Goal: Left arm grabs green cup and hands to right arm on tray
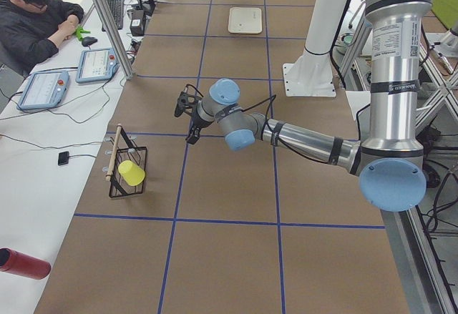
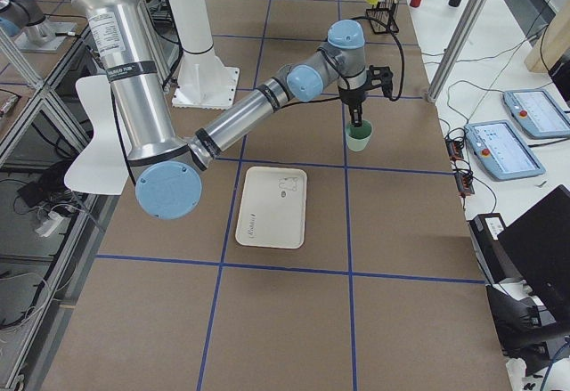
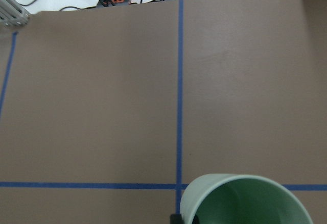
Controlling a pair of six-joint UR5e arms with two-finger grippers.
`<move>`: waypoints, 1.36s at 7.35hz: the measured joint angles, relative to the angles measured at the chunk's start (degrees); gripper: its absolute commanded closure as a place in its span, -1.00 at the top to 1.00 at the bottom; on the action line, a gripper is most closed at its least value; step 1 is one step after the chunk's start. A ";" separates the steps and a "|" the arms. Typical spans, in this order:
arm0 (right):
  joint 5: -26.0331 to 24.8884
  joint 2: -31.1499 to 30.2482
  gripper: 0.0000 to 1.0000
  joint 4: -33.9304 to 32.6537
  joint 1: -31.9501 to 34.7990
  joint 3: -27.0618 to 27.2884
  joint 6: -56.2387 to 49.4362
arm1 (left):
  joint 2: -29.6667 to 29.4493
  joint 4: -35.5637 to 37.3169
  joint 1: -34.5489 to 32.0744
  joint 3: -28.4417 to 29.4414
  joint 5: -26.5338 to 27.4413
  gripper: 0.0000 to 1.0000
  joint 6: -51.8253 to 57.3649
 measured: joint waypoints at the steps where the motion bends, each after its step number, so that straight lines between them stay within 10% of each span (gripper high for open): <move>1: 0.15 -1.62 -1.00 -1.83 0.80 -0.18 -4.97 | 0.66 6.69 -3.28 -0.33 -1.33 1.00 8.97; 6: 2.58 -9.96 -1.00 -7.60 1.42 1.25 -18.39 | -1.90 48.41 -18.09 0.18 -9.83 1.00 48.48; 10: 0.25 -16.80 -1.00 -0.06 -8.15 7.13 -5.13 | -0.20 50.96 -19.40 2.86 -10.24 1.00 51.05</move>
